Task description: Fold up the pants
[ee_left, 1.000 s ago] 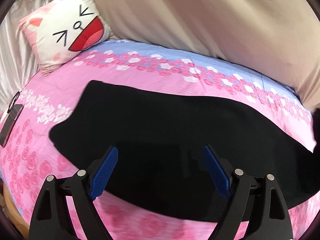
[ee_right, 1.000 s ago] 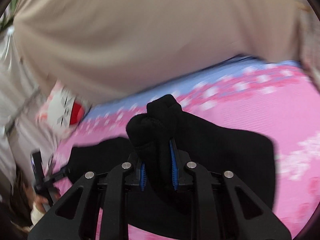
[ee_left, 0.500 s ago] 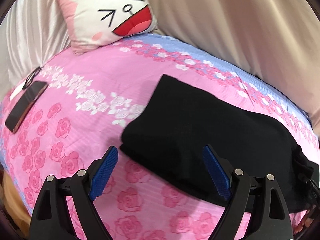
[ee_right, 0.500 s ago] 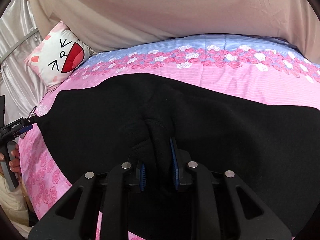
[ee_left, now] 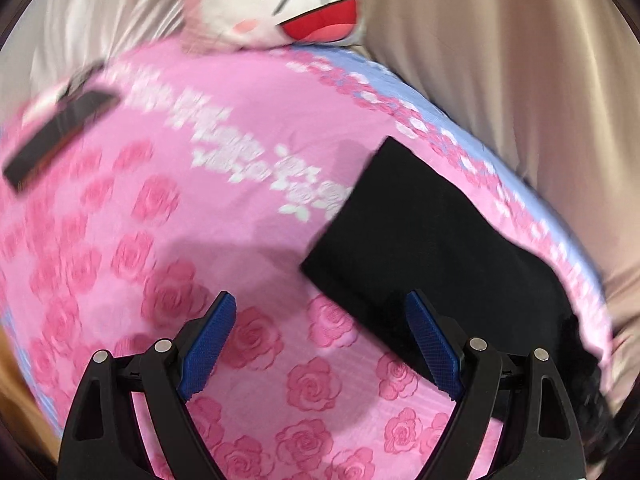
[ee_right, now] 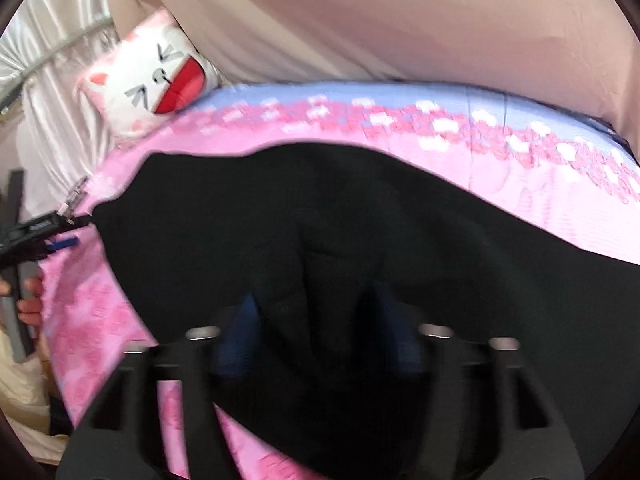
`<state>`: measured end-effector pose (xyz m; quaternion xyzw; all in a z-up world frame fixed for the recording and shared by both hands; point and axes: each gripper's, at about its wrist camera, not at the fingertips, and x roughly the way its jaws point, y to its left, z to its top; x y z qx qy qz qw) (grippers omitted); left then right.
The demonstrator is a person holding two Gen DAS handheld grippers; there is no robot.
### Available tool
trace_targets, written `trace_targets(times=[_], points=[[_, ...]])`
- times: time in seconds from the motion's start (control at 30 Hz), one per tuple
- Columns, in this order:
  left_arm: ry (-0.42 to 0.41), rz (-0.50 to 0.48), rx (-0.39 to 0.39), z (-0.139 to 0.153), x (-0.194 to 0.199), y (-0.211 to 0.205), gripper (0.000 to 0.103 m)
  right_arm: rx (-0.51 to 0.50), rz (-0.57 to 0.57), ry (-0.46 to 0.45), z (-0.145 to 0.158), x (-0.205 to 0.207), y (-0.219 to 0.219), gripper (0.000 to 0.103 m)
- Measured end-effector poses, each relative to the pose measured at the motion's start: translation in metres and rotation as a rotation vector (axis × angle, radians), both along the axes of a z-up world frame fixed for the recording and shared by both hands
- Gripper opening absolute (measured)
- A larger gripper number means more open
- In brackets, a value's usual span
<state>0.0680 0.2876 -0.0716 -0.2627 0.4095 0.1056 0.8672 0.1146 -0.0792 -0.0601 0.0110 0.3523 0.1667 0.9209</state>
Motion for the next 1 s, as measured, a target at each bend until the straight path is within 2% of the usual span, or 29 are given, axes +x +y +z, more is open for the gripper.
trace_targets(times=[0.1,0.27,0.37,0.47,0.53,0.6,0.67,0.83,1.0], points=[[-0.023,0.046,-0.103,-0.006,-0.007,0.015,0.084,0.033,-0.026,-0.047,0.012,-0.019,-0.009,0.070],[-0.024,0.097,-0.118,-0.005,0.002,0.009,0.086,0.124,-0.165,-0.077,0.021,-0.042,-0.053,0.072],[-0.045,0.090,-0.197,-0.007,0.015,0.004,0.087,0.156,-0.250,-0.089,0.025,-0.054,-0.081,0.072],[-0.035,0.138,-0.197,-0.006,0.026,0.000,0.087,0.201,-0.336,-0.113,0.027,-0.067,-0.109,0.072],[-0.045,0.142,-0.235,-0.008,0.034,-0.003,0.085,0.224,-0.395,-0.128,0.028,-0.076,-0.130,0.072],[-0.047,0.136,-0.230,-0.008,0.041,-0.008,0.061,0.252,-0.457,-0.128,0.025,-0.083,-0.151,0.074],[-0.050,0.145,-0.162,-0.003,0.043,-0.014,0.015,0.277,-0.503,-0.124,0.022,-0.089,-0.167,0.074],[-0.085,0.100,-0.102,0.015,0.049,-0.032,0.013,0.329,-0.589,-0.128,0.013,-0.113,-0.209,0.074],[-0.189,0.012,-0.072,0.059,0.044,-0.077,0.013,0.344,-0.646,-0.136,0.006,-0.131,-0.243,0.074]])
